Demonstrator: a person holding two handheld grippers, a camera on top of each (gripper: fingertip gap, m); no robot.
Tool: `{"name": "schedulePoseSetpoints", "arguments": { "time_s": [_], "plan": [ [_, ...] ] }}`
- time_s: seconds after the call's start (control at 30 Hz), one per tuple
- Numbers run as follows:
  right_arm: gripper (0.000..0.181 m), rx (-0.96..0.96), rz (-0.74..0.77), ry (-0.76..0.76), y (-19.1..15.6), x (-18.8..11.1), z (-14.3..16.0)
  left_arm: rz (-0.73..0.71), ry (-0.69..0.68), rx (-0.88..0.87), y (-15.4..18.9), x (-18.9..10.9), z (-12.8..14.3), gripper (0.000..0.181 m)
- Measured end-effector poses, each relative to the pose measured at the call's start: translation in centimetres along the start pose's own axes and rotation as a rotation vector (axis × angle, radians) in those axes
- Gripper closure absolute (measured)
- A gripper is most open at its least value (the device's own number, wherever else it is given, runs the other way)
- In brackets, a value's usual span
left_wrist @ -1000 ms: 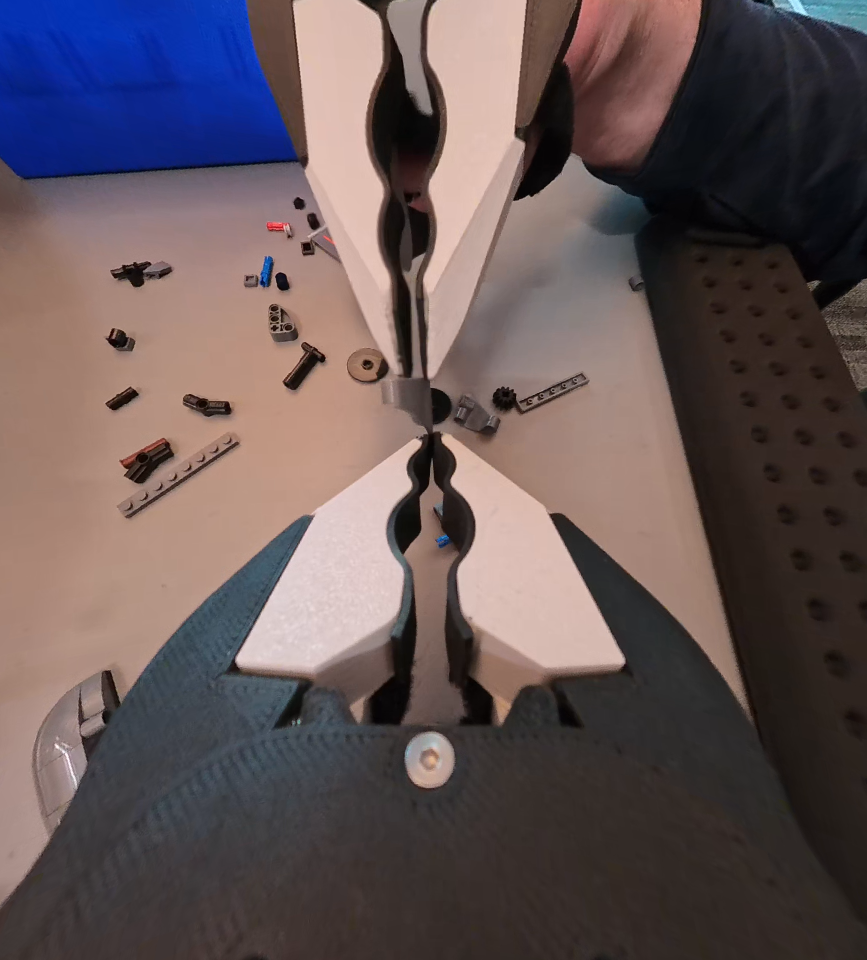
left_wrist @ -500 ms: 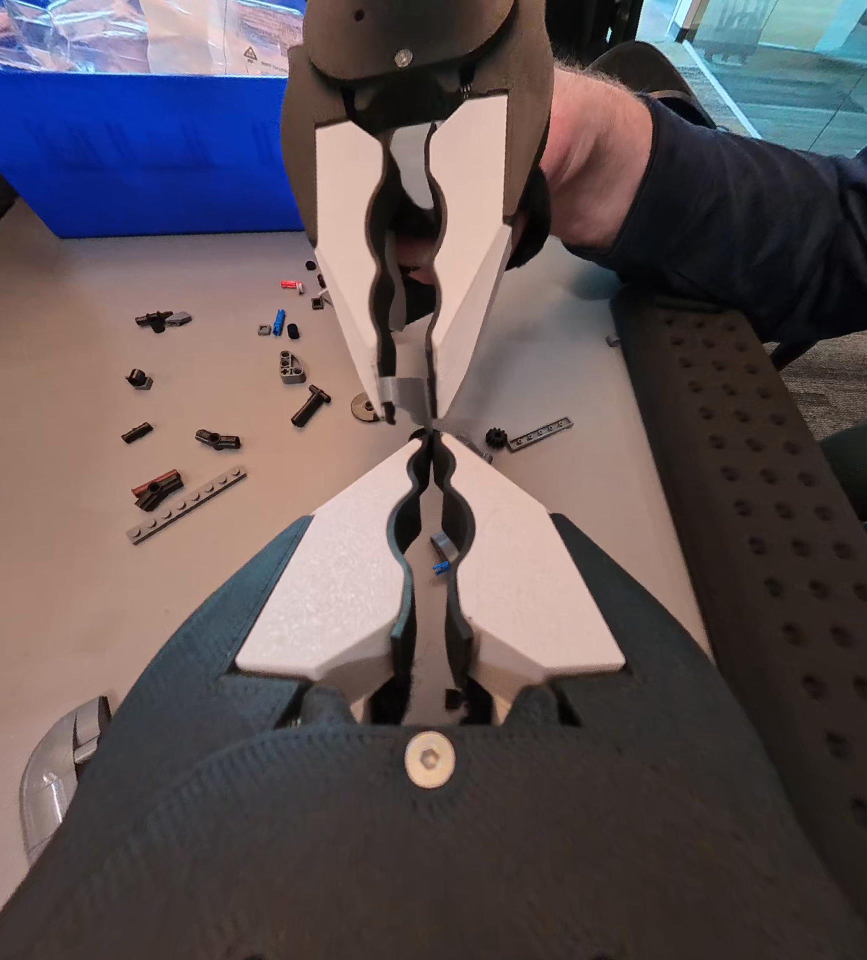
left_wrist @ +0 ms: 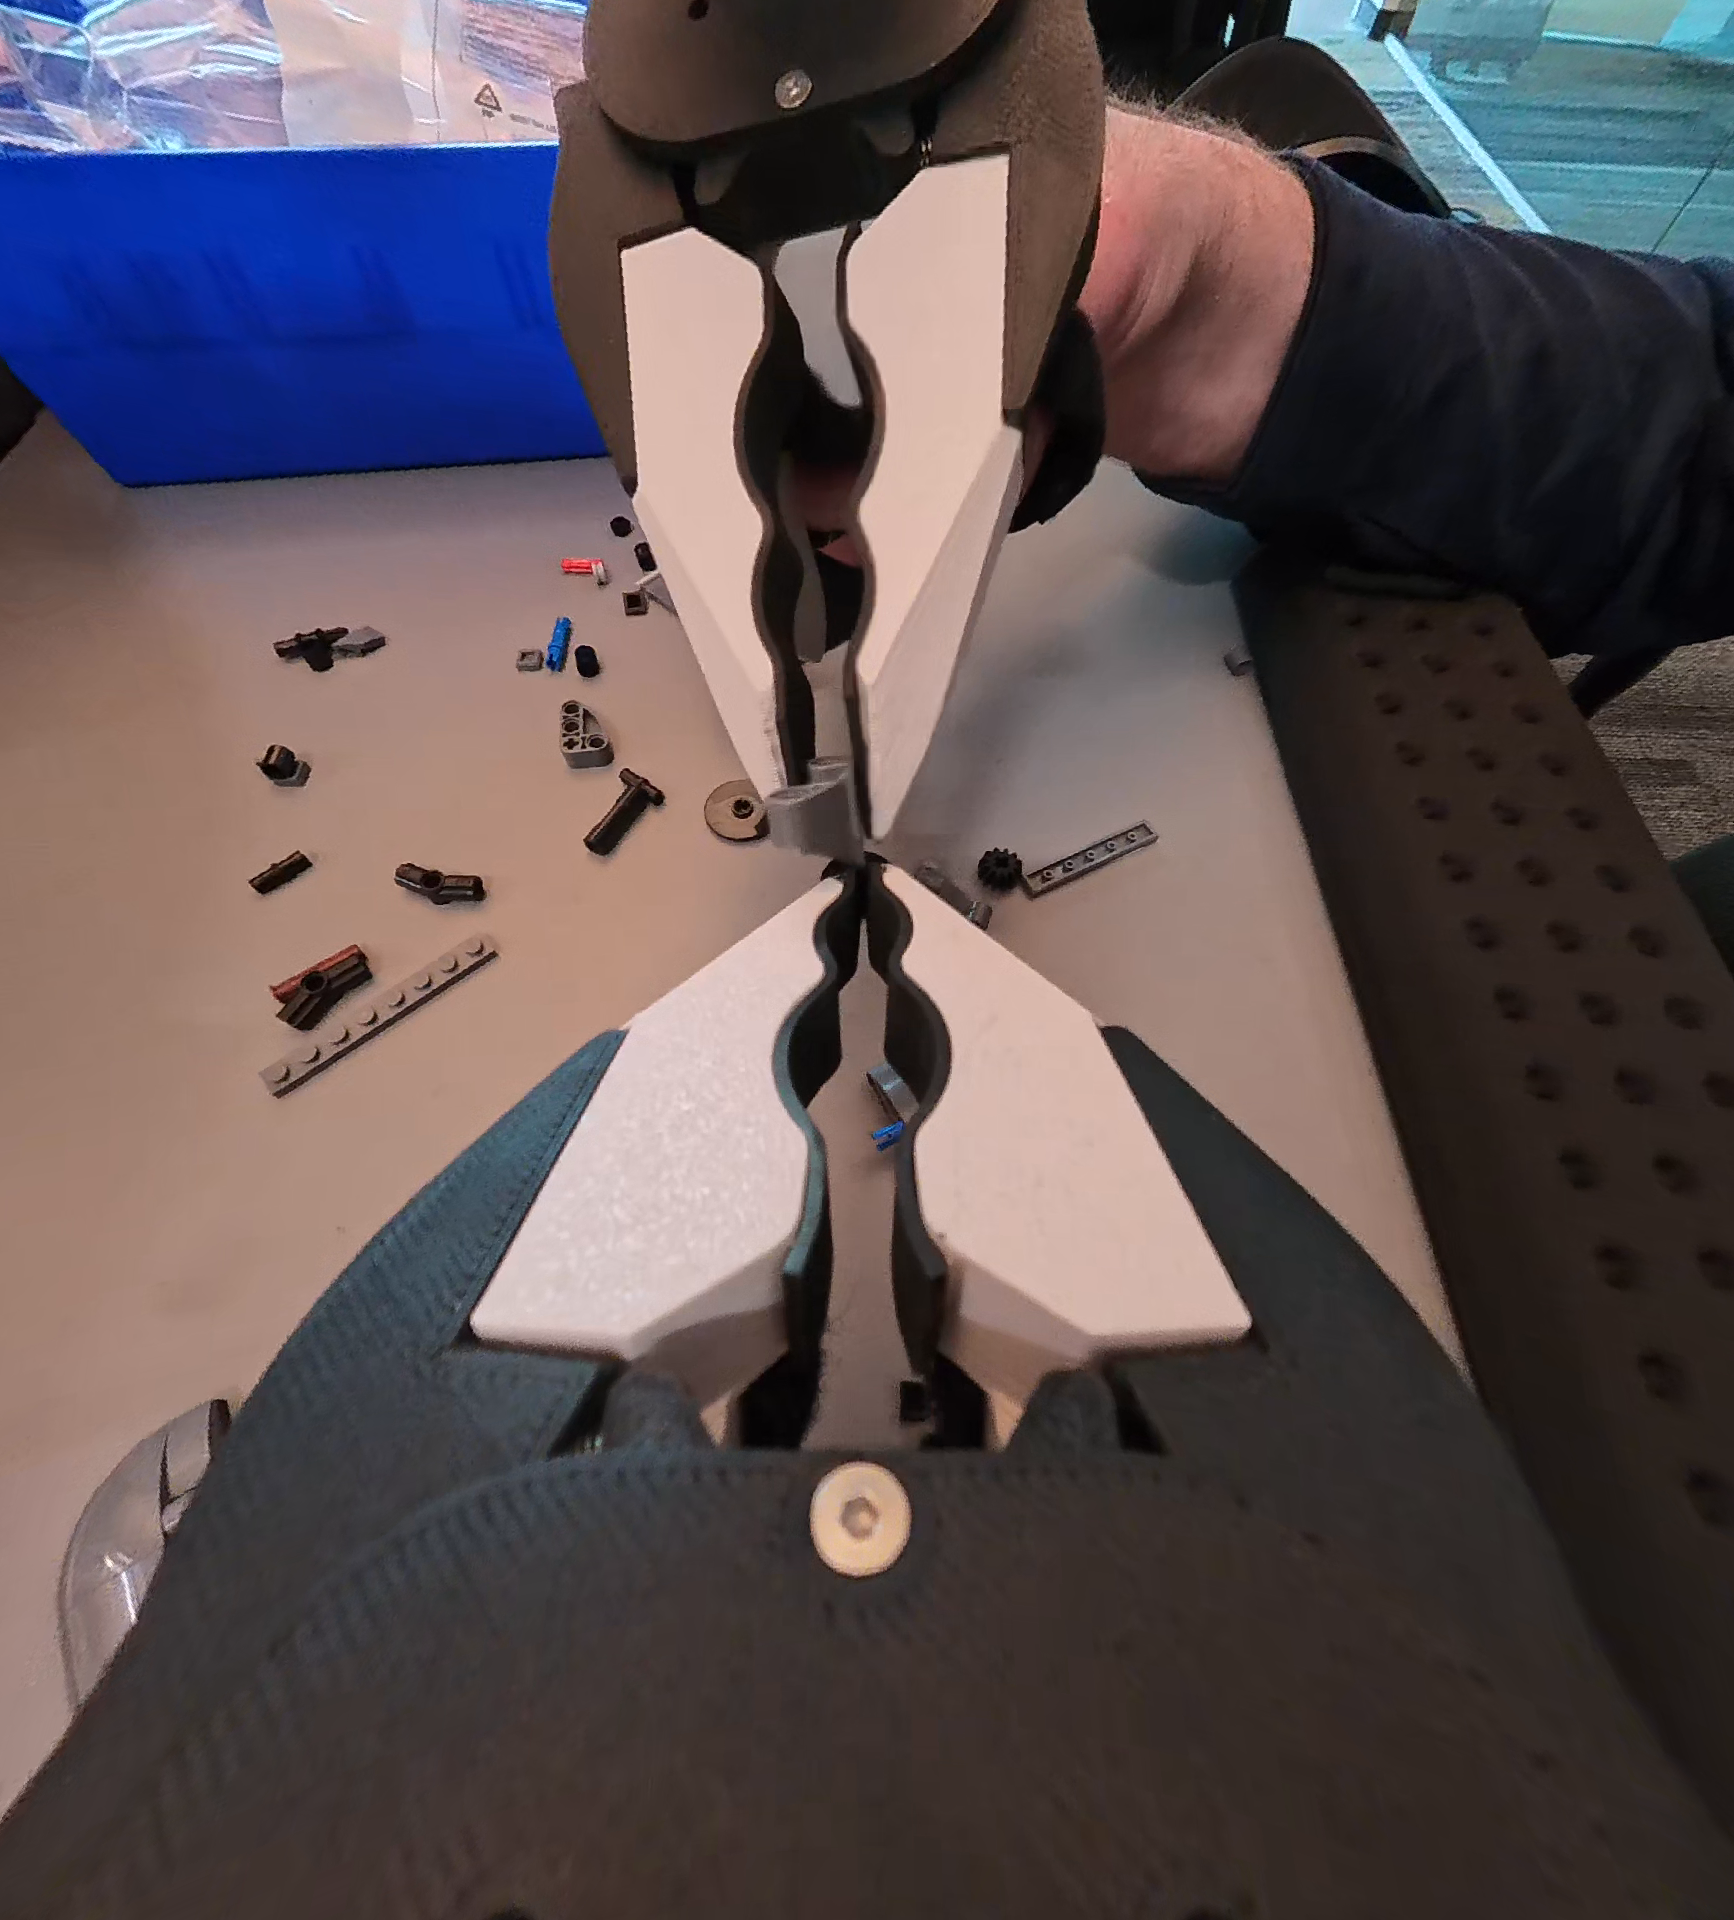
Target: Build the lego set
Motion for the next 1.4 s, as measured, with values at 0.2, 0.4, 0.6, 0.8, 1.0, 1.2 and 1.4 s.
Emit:
{"name": "schedulePoseSetpoints", "arguments": {
  "time_s": [0.2, 0.4, 0.6, 0.8, 1.0, 1.2, 1.4],
  "plan": [
    [0.175, -0.028, 0.012, -0.008, -0.2, 0.1, 0.0, -0.007, -0.024, 0.006, 0.0, 0.3, 0.2, 0.181],
    [0.175, -0.041, 0.043, -0.033, 0.0, -0.3, 0.1, -0.029, -0.044, 0.003, -0.2, -0.1, 0.3, 0.172],
    [0.175, -0.082, 0.031, -0.119, -0.5, 0.6, 0.9, -0.024, -0.017, -0.001, -0.2, -0.4, 0.0, 0.166],
    [0.175, -0.106, 0.026, -0.152, -0.7, 1.0, 1.2, -0.005, -0.039, -0.002, 0.0, -0.1, 0.2, 0.171],
    [0.174, -0.099, 0.063, -0.111, -0.4, 0.8, 0.7, -0.014, 0.017, -0.047, -0.4, -0.7, -0.1, 0.173],
    [0.167, -0.335, 0.359, -0.197, 0.5, 1.0, 1.1, -0.012, 0.195, -0.198, -1.8, -2.3, -0.3, 0.176],
    [0.160, -0.628, 0.530, -0.139, -1.0, 1.3, 0.1, 0.015, 0.351, -0.330, -2.9, -3.8, 0.0, 0.176]
  ]
}}
Point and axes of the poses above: each gripper's, where its closed fingertips meet, x out along the fingers, z out of its underside, y = z × x across the jaws, the point moved 8 cm from there along -x, back along the fingers, and after that the axes turned 13 degrees about z, right-handed, at the moved point
